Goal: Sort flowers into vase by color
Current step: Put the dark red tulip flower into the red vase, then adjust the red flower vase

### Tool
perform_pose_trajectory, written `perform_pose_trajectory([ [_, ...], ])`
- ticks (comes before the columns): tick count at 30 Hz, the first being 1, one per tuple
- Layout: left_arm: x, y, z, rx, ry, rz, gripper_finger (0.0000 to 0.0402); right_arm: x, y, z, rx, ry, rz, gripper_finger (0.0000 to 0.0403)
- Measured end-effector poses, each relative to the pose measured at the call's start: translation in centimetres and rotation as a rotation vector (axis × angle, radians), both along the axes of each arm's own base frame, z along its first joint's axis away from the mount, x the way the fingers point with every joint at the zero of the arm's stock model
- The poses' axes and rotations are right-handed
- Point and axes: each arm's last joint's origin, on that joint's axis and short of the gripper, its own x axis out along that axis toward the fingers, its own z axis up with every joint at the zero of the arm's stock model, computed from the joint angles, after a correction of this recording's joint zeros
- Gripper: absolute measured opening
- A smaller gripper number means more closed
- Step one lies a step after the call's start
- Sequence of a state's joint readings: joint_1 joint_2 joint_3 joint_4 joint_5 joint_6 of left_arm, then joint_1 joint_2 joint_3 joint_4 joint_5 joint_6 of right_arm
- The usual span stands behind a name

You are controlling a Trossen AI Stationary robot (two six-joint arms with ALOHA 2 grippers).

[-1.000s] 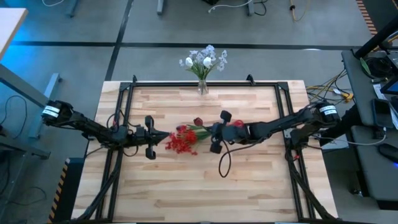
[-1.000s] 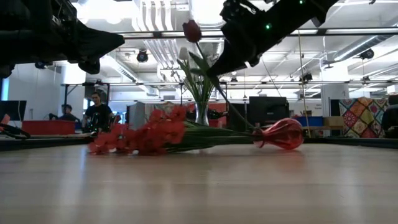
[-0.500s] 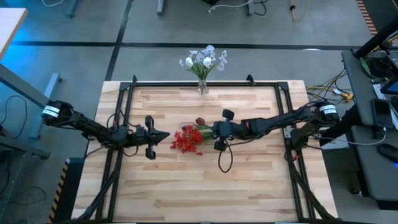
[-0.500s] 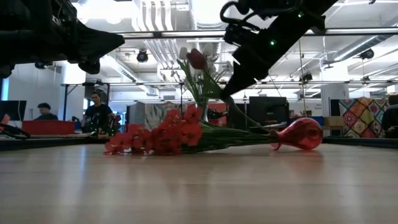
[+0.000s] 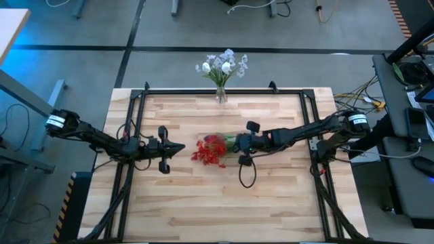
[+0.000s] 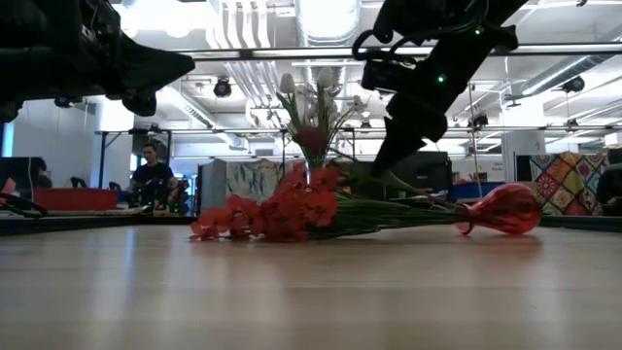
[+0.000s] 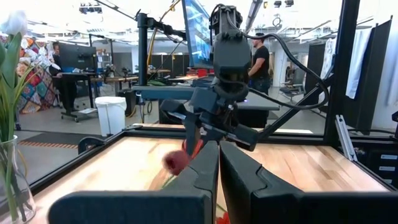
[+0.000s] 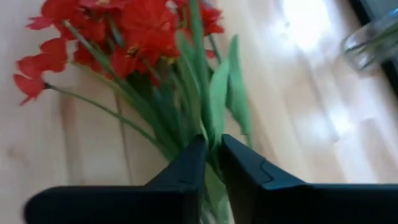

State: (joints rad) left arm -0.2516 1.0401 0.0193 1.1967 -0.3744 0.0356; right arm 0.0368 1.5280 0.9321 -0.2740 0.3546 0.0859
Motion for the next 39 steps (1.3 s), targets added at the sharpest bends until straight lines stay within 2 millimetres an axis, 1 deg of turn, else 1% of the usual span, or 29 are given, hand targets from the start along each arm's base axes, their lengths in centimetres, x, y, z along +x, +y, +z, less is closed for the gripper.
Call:
perform_pose_trajectory([
  [7, 0.0, 0.0, 0.0, 0.000, 0.002, 0.000, 0.0000, -0.4, 0.1, -0.2, 0.062, 0.054, -0.006, 0.0154],
  [11, 0.0, 0.0, -0.1, 0.002, 0.008, 0.000, 0.0000, -0.5, 0.4, 1.1, 0.089, 0.149, -0.010, 0.0206],
  [15, 0.0, 0.0, -0.1, 0.003, 0.011, 0.000, 0.0000, -1.4, 1.1, 2.8, 0.110, 0.318, -0.021, 0.0238],
  [19, 0.0, 0.0, -0.1, 0.004, 0.014, 0.000, 0.0000, -3.4, 1.1, 3.5, 0.116, 0.544, -0.080, 0.0258],
  [21, 0.0, 0.0, -0.1, 0.004, 0.015, 0.000, 0.0000, -4.0, 0.8, 3.4, 0.112, 0.606, -0.092, 0.0266],
  [23, 0.0, 0.0, -0.1, 0.004, 0.015, 0.000, 0.0000, -4.4, 0.4, 2.9, 0.129, 0.641, -0.074, 0.0272],
  [26, 0.0, 0.0, -0.1, 0.004, 0.015, 0.000, 0.0000, -4.4, -0.6, 1.7, 0.156, 0.665, -0.058, 0.0278],
  [30, 0.0, 0.0, -0.2, 0.009, 0.016, 0.001, 0.0000, -4.4, -2.0, 0.2, 0.156, 0.741, -0.041, 0.0283],
  [39, 0.0, 0.0, -0.2, 0.013, 0.025, 0.001, 0.0000, -3.4, -4.8, -2.6, 0.184, 0.819, -0.031, 0.0281],
])
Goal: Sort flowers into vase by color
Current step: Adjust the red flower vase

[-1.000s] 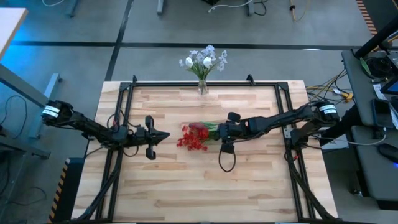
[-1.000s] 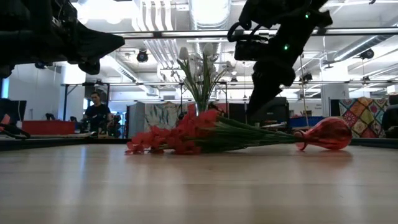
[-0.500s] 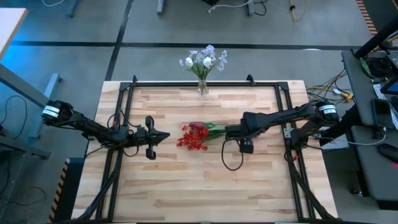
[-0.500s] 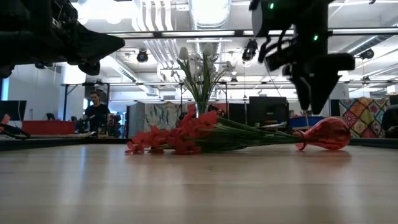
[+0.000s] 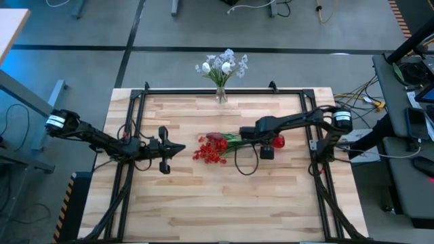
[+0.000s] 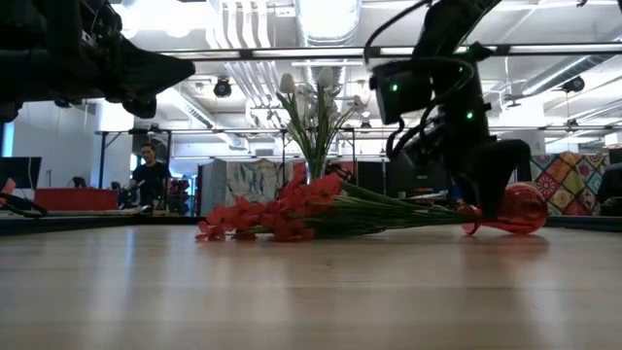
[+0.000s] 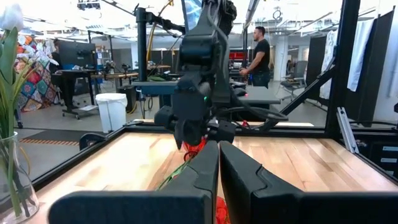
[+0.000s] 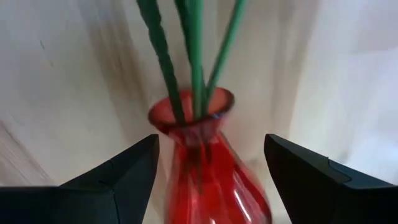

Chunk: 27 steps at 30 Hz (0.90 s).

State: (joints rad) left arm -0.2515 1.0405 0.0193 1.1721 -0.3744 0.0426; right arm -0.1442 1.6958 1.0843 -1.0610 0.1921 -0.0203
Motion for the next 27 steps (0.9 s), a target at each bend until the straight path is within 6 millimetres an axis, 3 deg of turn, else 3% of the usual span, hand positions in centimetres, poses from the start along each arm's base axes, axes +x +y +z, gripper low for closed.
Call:
perform_pose_trajectory([
  [8, 0.0, 0.0, 0.0, 0.001, 0.004, 0.000, 0.0000, 0.8, -1.0, -2.3, 0.103, 0.001, -0.034, 0.0270],
  [14, 0.0, 0.0, -0.1, 0.001, 0.005, 0.000, 0.0000, 1.1, -1.0, -2.6, 0.117, -0.020, -0.017, 0.0187],
  [15, 0.0, 0.0, -0.1, 0.001, 0.005, 0.000, 0.0000, 1.1, -1.0, -2.5, 0.115, -0.027, -0.016, 0.0171],
  [19, 0.0, 0.0, -0.1, 0.001, 0.005, 0.000, 0.0000, 1.4, -1.1, -2.1, 0.100, -0.081, -0.013, 0.0171],
  [27, 0.0, 0.0, -0.1, 0.001, 0.006, 0.000, 0.0000, 3.0, -1.3, 0.2, 0.075, -0.360, -0.006, 0.0171],
])
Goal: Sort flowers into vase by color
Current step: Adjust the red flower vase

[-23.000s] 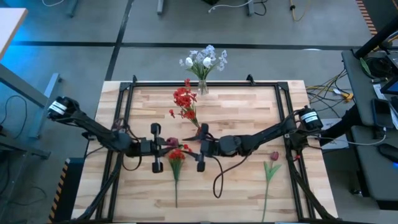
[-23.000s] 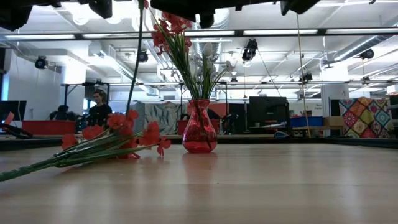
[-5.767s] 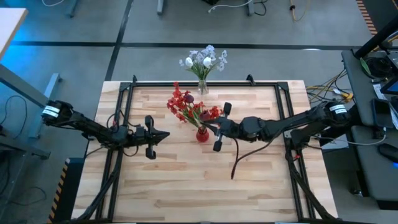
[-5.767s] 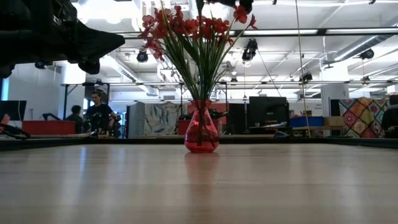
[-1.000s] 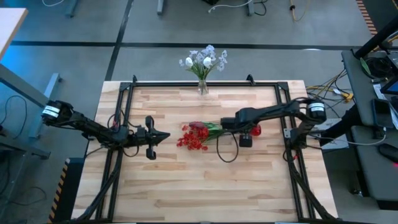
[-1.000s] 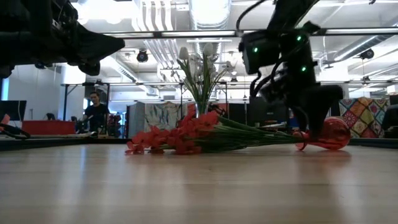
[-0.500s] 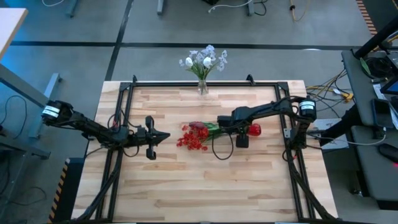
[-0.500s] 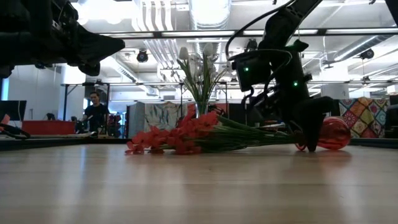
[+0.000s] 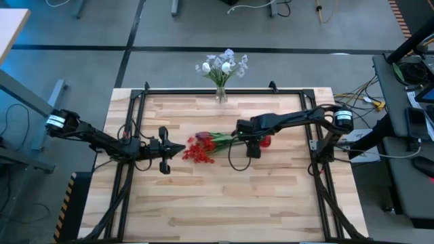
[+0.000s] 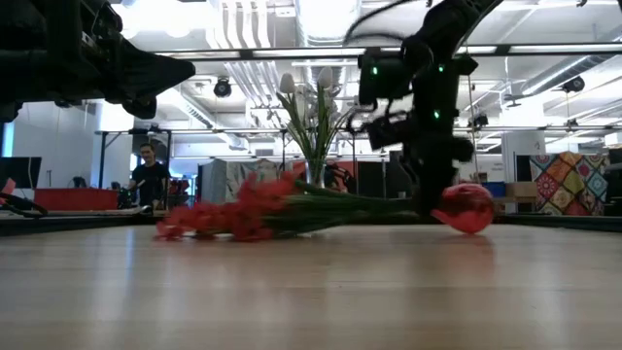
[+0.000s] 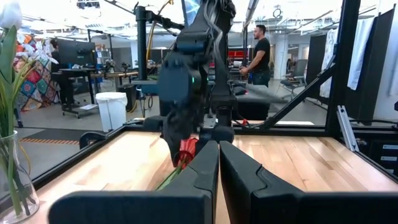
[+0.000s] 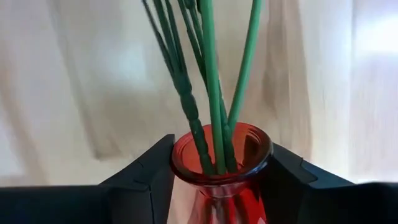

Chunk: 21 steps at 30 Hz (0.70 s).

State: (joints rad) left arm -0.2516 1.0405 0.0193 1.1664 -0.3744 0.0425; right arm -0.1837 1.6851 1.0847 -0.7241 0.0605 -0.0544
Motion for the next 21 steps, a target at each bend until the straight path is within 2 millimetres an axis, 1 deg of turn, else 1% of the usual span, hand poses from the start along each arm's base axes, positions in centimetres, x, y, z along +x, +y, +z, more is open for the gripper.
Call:
perform_pose_trajectory([
  [3, 0.0, 0.0, 0.0, 0.000, 0.001, 0.000, 0.0000, 0.5, 0.0, 1.0, 0.027, -0.104, 0.013, 0.0171],
  [8, 0.0, 0.0, 0.0, 0.000, 0.001, 0.000, 0.0000, 1.3, 0.1, 1.3, 0.055, -0.213, 0.034, 0.0171],
  [14, 0.0, 0.0, 0.0, 0.000, 0.001, 0.000, 0.0000, 1.7, 0.0, 0.6, 0.079, -0.217, 0.013, 0.0171],
  [18, 0.0, 0.0, -0.1, -0.002, 0.005, 0.000, 0.0000, 2.3, 0.0, 0.5, 0.091, -0.265, 0.010, 0.0171],
  [21, 0.3, -0.1, -0.5, 0.015, 0.077, 0.000, 0.0000, 2.6, 0.0, 0.6, 0.111, -0.300, 0.014, 0.0171],
])
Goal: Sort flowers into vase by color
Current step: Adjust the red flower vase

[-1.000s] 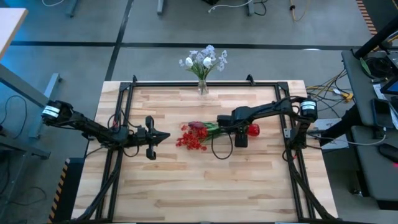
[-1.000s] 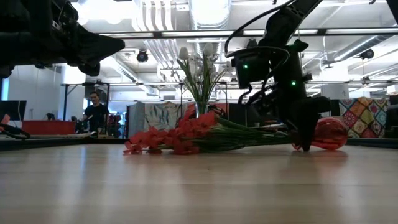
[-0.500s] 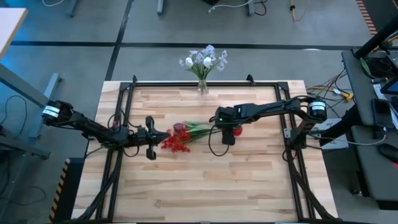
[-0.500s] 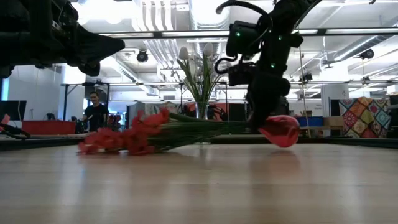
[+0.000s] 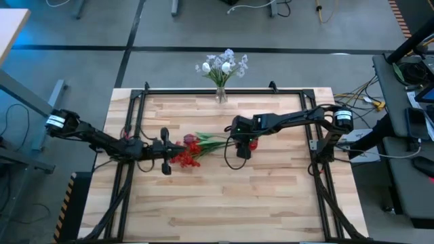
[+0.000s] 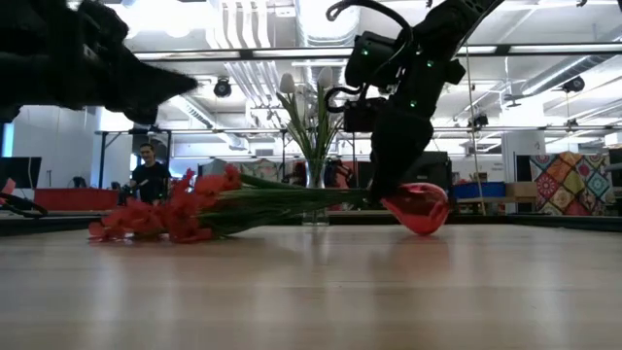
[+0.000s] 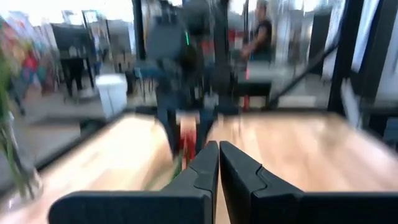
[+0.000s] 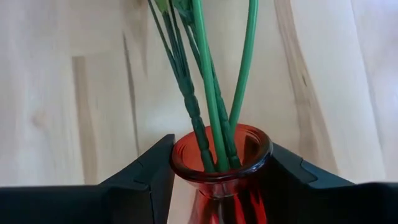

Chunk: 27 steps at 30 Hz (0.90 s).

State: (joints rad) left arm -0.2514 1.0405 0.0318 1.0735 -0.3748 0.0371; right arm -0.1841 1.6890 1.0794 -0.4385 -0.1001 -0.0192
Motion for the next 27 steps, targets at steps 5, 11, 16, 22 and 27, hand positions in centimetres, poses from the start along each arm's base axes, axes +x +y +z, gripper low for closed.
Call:
perform_pose_trajectory([
  [5, 2.4, -0.6, 0.3, 0.019, 0.264, 0.016, 0.0000, 0.1, 0.0, 0.1, 0.003, -0.016, 0.002, 0.0171],
  [11, 5.6, -1.9, 1.7, 0.074, 0.492, -0.031, 0.0000, 0.3, 0.0, 0.1, -0.001, -0.034, 0.002, 0.0171],
  [16, 8.0, -3.3, 0.7, 0.128, 0.676, -0.026, 0.0000, 0.3, 0.0, 0.1, 0.015, -0.039, -0.011, 0.0171],
  [22, 9.4, -5.3, -0.2, 0.216, 0.714, 0.072, 0.0000, 1.2, 0.1, 0.6, 0.034, -0.148, 0.024, 0.0171],
  [27, 9.1, -6.6, 0.7, 0.238, 0.672, 0.073, 0.0000, 2.0, -0.1, 1.1, 0.003, -0.246, 0.042, 0.0171],
])
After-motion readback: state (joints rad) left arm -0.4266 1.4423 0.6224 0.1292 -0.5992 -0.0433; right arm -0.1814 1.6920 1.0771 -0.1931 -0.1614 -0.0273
